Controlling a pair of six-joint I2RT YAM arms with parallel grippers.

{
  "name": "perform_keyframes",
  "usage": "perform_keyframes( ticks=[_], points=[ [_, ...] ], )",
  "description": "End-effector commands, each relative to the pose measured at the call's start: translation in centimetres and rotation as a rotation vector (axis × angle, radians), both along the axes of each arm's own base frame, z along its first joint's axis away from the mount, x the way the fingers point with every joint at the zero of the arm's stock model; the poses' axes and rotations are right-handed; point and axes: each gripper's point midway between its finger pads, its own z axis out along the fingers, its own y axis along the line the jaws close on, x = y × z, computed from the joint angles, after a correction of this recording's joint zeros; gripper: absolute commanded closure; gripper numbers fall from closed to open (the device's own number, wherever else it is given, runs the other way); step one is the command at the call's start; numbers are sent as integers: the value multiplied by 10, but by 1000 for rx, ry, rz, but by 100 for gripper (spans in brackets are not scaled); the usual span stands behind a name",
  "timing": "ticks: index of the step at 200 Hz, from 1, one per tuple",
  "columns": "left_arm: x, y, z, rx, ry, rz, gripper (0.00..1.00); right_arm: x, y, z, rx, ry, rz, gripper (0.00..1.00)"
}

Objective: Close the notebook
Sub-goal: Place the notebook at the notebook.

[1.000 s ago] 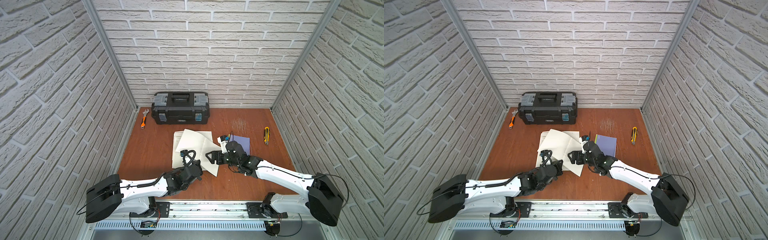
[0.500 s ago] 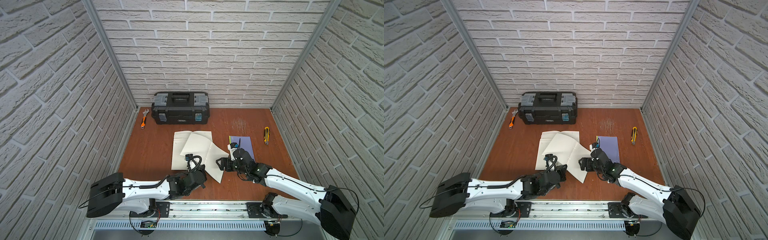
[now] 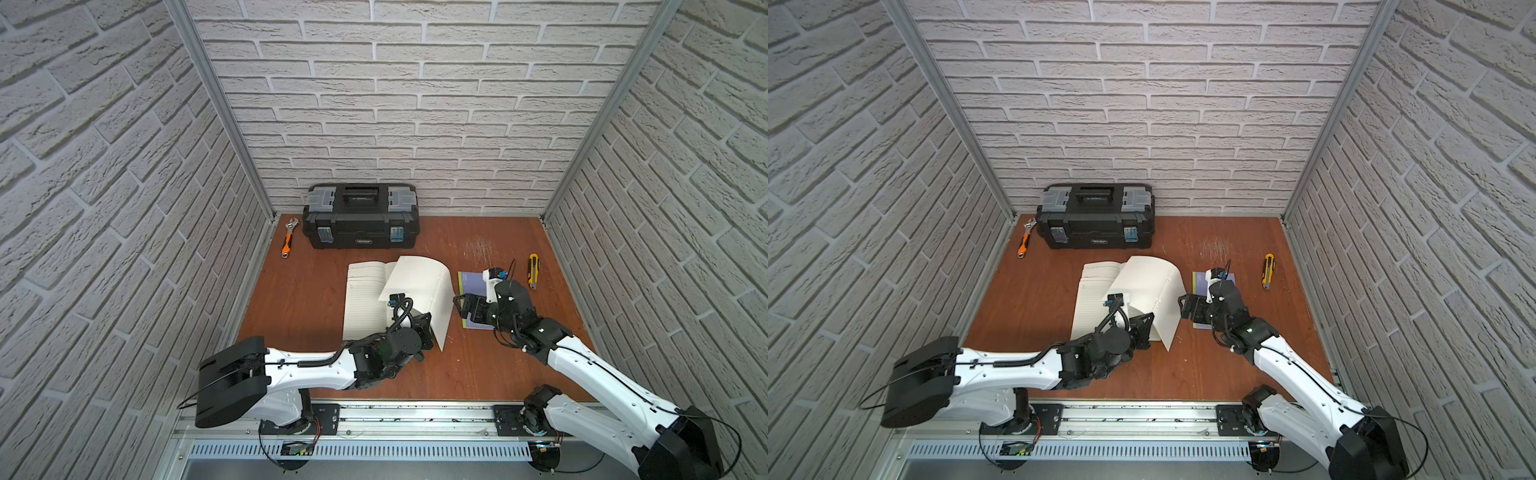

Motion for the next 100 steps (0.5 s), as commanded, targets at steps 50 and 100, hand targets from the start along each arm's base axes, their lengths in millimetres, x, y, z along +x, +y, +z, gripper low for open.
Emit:
perform_keyframes(
  ticks=[50,100],
  points=[
    [16,-55,65,-392,-77,-71,100,7,-25,14,38,-35,-30,7],
    [46,-75,-37,-348,45,-20,100,13,-31,-13,63,0,-65,7]
  ],
)
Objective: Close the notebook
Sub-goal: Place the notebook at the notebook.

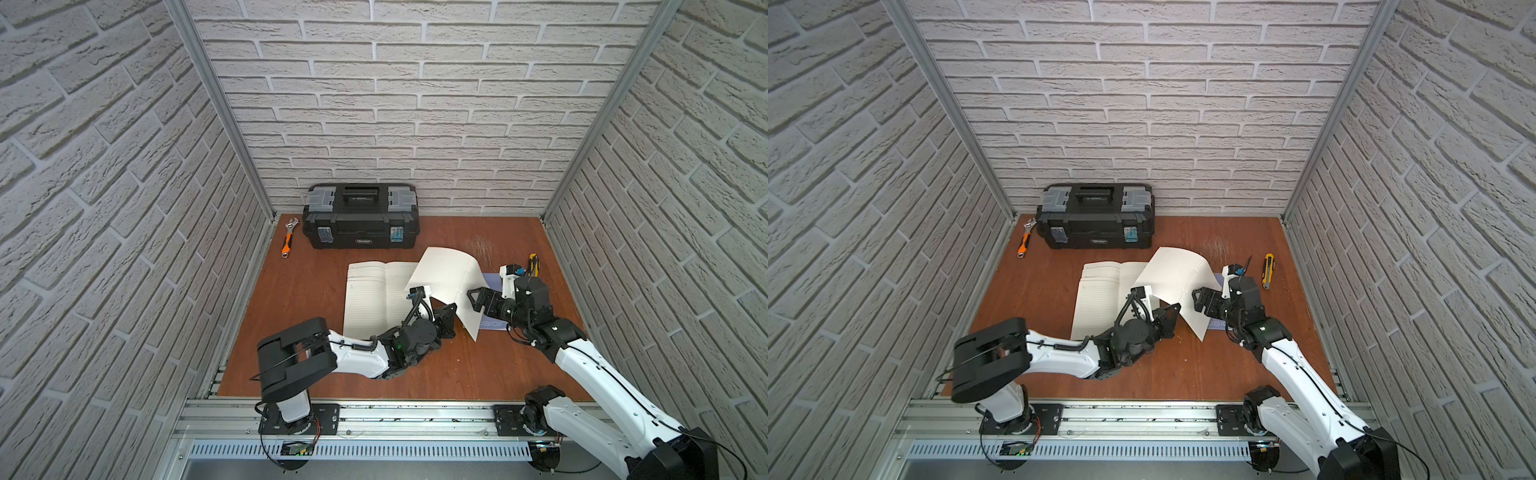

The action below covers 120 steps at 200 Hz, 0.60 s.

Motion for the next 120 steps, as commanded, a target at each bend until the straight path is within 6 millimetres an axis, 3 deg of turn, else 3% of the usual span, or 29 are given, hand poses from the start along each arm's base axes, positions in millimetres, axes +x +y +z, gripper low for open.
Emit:
perform_keyframes(
  ticks=[1,13,45,94,120],
  points=[
    [16,-10,-13,-134,23,15,100,7,1,-11,26,-10,0,7],
    [20,-10,-26,-156,43,16,100,9,3,-23,49,9,0,7],
    [22,-3,-29,-47,53,27,100,18,8,-48,82,55,-4,7],
    [28,-4,-62,-7,145,29,100,32,15,-79,96,115,4,8],
    [29,-4,-64,6,159,21,93,39,19,-92,95,156,23,8]
  ],
)
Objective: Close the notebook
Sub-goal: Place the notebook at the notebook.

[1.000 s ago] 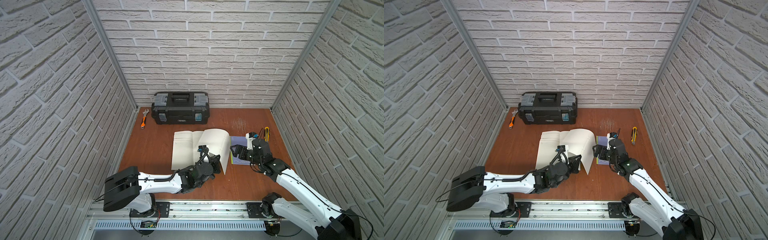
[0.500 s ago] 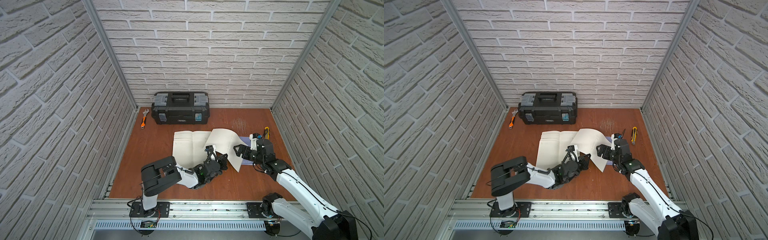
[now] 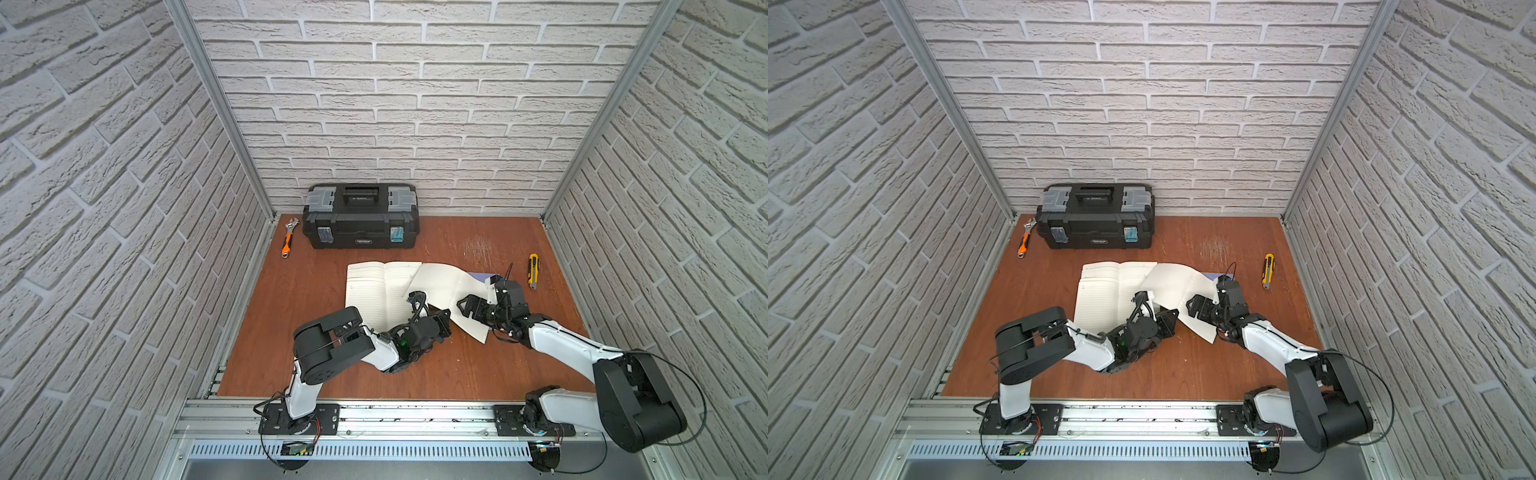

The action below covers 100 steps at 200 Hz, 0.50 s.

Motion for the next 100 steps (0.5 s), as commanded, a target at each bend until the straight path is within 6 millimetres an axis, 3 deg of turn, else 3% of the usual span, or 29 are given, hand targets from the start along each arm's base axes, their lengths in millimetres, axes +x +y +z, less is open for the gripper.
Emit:
perform_keyframes(
  ticks=[1,40,69,100],
  points=[
    [6,-6,10,-38,0,-4,92,21,7,10,36,-56,15,8],
    [1,0,23,66,15,-27,60,21,5,-4,41,-19,-5,9],
    [1,14,36,126,35,-21,52,10,2,-10,29,28,2,9],
    [7,39,26,186,98,9,50,1,1,-14,29,59,8,9]
  ],
)
